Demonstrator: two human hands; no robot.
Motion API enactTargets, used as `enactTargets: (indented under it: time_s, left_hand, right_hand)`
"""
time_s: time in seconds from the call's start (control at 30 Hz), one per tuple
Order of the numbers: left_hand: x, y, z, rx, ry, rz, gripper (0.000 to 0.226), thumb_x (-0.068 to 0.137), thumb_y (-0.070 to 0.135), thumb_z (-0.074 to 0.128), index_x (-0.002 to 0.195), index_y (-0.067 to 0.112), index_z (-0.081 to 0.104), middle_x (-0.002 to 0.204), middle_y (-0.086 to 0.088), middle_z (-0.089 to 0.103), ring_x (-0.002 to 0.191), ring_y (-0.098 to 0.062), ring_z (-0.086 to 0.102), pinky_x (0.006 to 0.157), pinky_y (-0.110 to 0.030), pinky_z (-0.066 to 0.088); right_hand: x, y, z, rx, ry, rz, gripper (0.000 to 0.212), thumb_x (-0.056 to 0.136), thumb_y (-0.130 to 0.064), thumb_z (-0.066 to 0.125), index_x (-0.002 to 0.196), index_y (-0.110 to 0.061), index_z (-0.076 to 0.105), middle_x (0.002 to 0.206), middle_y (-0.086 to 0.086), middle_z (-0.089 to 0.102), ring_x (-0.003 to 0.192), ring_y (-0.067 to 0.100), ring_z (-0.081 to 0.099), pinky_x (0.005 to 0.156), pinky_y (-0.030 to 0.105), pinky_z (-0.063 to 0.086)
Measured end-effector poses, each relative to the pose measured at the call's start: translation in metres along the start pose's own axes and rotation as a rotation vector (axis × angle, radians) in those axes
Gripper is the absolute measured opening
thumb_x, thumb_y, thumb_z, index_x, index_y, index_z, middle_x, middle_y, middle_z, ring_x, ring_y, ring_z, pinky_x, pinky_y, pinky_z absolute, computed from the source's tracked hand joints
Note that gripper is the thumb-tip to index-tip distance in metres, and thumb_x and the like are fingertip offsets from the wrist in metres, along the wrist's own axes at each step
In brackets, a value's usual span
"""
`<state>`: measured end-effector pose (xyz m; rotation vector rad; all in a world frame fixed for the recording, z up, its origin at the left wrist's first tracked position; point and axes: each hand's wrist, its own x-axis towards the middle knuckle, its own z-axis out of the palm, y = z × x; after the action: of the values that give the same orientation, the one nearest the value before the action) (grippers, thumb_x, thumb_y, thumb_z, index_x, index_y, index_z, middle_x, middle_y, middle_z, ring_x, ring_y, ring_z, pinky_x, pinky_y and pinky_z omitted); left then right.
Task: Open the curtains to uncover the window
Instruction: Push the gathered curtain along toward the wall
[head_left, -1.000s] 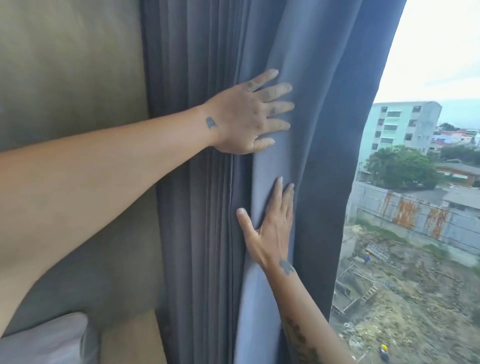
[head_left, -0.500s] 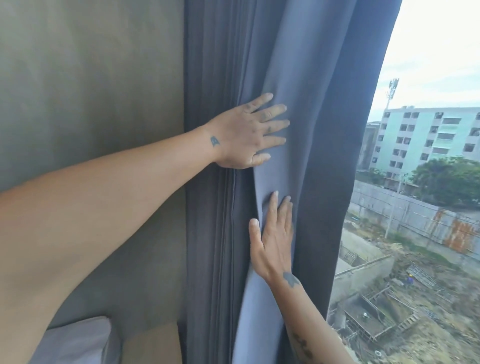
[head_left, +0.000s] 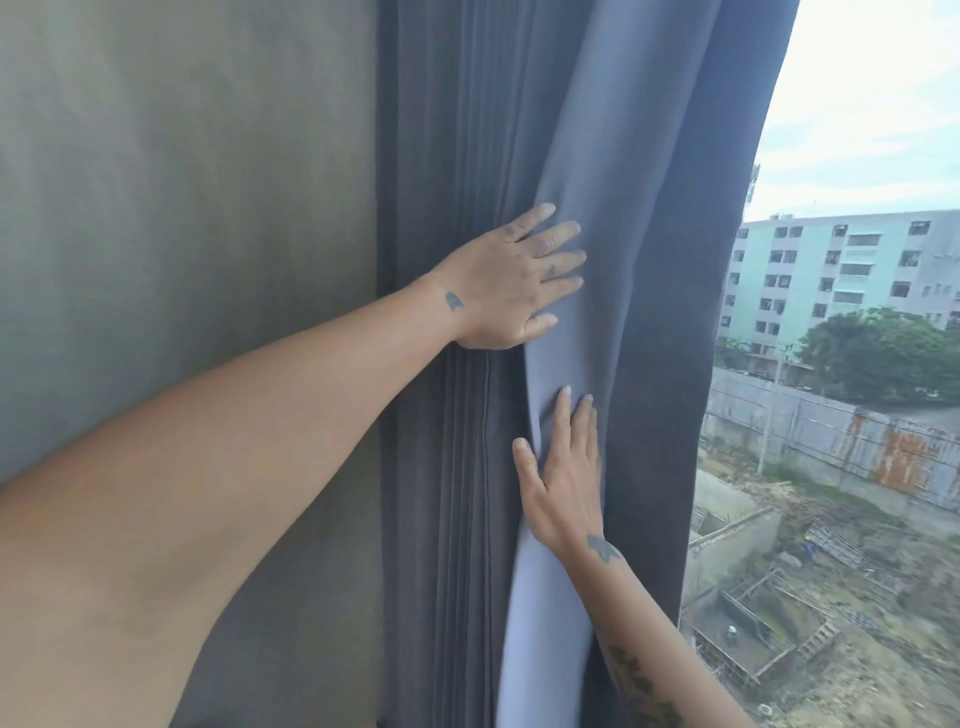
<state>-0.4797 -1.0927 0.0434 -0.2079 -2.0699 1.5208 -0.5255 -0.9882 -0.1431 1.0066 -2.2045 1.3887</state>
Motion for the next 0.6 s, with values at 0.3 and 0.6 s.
enactTargets:
  time_s: [0.3,0.6]
  left_hand:
    - [-0.005,-0.021,0.078,-0.089,-0.021,-0.047,0.062,0.096,0.041,0.013,0.146,0.013,0.035,0.154,-0.006,0.032,0.145,-0.028,0.016,0.118,-0.046,0.004]
    - [0.004,-0.033,0.152,-0.094,-0.137,-0.094,0.057,0.102,0.042,0.019,0.152,0.014,0.016,0.160,-0.004,0.012,0.147,-0.026,-0.001,0.118,-0.043,-0.006]
  right_hand:
    - [0.052,0.002,0.068,0.035,0.021,-0.002,0.072,0.092,-0.042,0.040,0.142,-0.022,-0.008,0.155,0.007,-0.008,0.142,0.017,-0.010,0.113,0.033,-0.004]
    - [0.112,0.020,0.131,0.070,0.008,-0.025,0.062,0.096,-0.028,0.034,0.143,-0.019,-0.005,0.156,0.009,-0.008,0.142,0.020,-0.009,0.109,0.029,-0.004]
